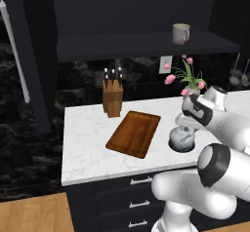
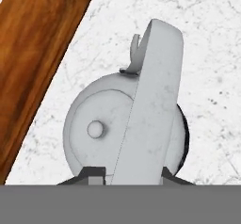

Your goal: Pick the kettle from the counter and place it on the tray. Then pick the mug from the cabinet and place it on the tray. Then close the cabinet doors.

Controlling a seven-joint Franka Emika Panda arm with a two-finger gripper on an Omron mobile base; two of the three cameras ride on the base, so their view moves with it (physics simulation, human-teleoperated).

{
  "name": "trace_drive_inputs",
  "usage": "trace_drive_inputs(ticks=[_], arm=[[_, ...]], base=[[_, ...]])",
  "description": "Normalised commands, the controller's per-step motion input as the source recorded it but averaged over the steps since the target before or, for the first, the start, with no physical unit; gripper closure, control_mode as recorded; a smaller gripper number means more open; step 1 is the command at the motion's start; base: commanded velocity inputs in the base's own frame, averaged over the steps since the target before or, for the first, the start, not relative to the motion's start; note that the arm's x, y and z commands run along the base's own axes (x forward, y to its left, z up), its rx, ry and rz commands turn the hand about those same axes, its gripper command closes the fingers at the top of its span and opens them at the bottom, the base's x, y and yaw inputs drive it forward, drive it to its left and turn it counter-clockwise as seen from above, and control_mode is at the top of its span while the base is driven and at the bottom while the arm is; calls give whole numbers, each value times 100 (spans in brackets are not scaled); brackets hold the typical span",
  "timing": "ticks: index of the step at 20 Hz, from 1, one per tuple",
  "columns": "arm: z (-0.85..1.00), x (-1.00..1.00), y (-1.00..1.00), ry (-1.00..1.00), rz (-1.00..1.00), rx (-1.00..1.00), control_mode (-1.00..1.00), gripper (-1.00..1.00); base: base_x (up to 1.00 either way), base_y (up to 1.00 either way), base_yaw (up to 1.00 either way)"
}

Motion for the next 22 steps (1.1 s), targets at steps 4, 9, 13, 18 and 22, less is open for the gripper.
trace_drive_inputs(ticks=[4,9,13,18,22], arm=[[31,-13,39,0,5,-4,-100,100],[38,-3,52,-6,4,0,-100,100],[11,1,59,-11,0,0,-100,100],[5,7,49,-17,0,0,-100,100],[27,21,38,-10,0,0,-100,100]], base=[[0,0,0],[0,0,0],[0,0,0],[0,0,0],[0,0,0]])
